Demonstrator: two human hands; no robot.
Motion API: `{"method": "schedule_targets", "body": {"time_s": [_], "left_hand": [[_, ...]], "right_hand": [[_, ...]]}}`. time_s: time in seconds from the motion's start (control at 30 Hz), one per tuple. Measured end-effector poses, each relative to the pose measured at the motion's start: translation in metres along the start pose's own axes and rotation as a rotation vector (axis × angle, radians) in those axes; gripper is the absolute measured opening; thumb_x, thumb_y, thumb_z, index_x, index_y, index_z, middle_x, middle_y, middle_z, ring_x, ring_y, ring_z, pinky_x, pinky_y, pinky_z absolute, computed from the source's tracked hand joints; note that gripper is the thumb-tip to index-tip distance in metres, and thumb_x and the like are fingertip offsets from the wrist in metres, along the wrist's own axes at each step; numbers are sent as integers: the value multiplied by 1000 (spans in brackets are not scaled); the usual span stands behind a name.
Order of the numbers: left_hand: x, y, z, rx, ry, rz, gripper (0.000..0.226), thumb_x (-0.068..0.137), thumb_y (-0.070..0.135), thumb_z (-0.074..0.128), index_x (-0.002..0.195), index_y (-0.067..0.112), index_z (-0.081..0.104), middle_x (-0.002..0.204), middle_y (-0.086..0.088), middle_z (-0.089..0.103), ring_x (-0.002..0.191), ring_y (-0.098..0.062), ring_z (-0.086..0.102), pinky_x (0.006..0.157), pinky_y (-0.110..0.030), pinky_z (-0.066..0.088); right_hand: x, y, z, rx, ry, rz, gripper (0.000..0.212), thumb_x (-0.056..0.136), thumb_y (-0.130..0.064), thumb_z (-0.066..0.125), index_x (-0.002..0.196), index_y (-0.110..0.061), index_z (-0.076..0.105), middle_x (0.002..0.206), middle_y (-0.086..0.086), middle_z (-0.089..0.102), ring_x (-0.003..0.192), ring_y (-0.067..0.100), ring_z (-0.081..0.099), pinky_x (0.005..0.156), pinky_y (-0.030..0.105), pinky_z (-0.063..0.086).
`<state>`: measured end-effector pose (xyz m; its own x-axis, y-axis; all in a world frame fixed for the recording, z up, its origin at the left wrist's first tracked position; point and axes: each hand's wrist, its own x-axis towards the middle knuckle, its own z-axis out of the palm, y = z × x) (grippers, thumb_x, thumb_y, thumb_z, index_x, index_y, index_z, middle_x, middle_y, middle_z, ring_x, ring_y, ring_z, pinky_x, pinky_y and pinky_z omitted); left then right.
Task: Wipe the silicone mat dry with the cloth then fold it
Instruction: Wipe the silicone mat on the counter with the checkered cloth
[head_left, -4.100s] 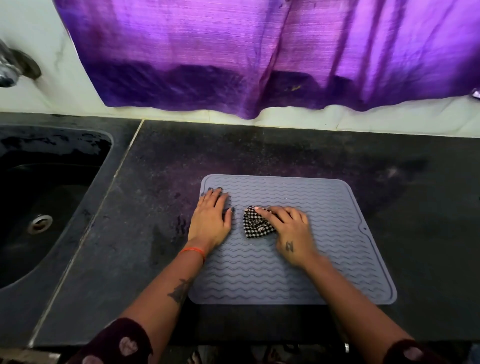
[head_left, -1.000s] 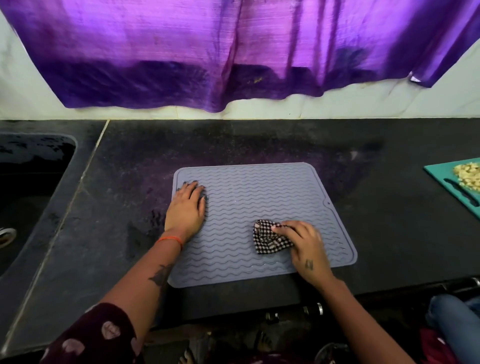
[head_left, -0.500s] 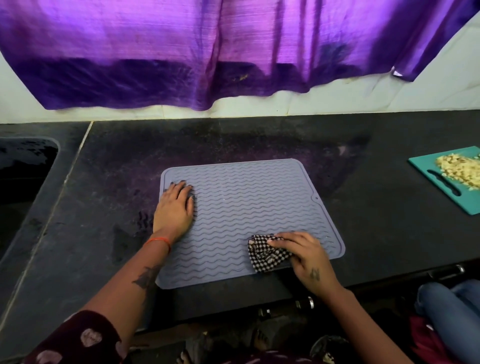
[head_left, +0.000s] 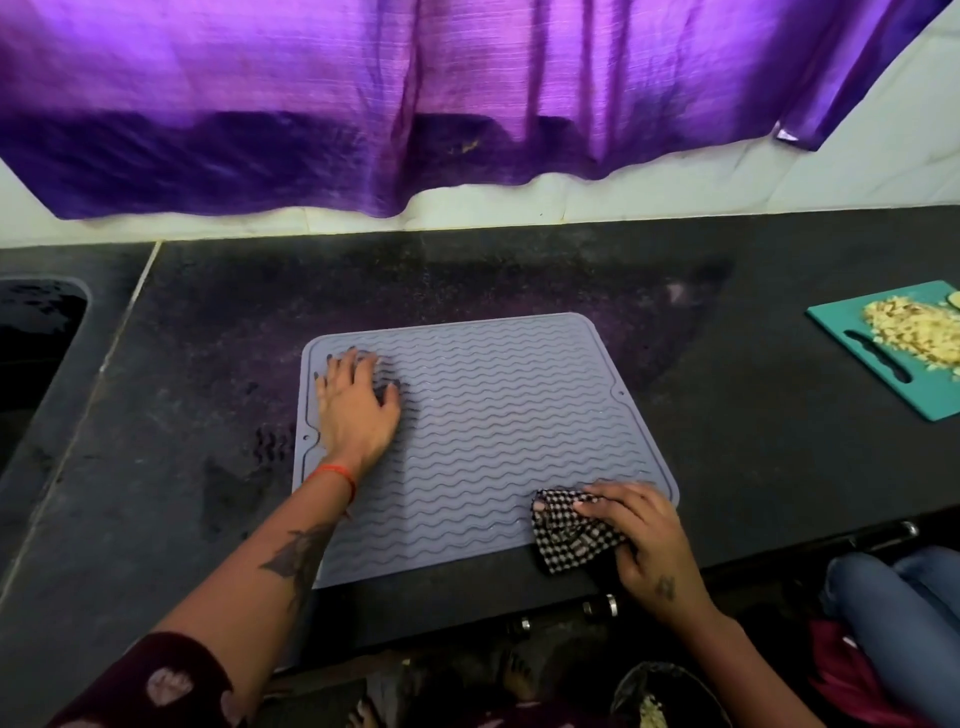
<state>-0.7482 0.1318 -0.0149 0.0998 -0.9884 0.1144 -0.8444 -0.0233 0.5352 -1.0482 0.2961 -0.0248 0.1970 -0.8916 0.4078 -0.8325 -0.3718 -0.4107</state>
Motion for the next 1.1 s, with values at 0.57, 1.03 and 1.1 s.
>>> {"method": "schedule_targets", "body": {"time_s": [0.57,1.03,1.1], "left_hand": [[-9,4,16,224,-83,108,51,98,40,33,145,20,32,155,-5,22,144,-27,10,118,-40,0],[-5,4,18,309,-144,93,59,96,51,20,149,24,17,158,-1,10,145,-24,0,118,-43,-3],[-5,5,17,322,-151,91,64,93,54,14,150,24,15,158,-1,8,145,-24,-1,117,-43,-5]], "right_hand": [[60,18,1,-175,-60,57,58,61,-12,32,108,-34,56,108,-10,62,102,18,51,88,28,29],[140,33,28,-151,-46,64,52,70,-3,35,111,-21,62,110,9,58,102,32,52,88,44,45],[144,27,43,-196,-59,93,58,67,-8,27,114,-24,56,112,7,57,105,26,45,90,51,43]]}}
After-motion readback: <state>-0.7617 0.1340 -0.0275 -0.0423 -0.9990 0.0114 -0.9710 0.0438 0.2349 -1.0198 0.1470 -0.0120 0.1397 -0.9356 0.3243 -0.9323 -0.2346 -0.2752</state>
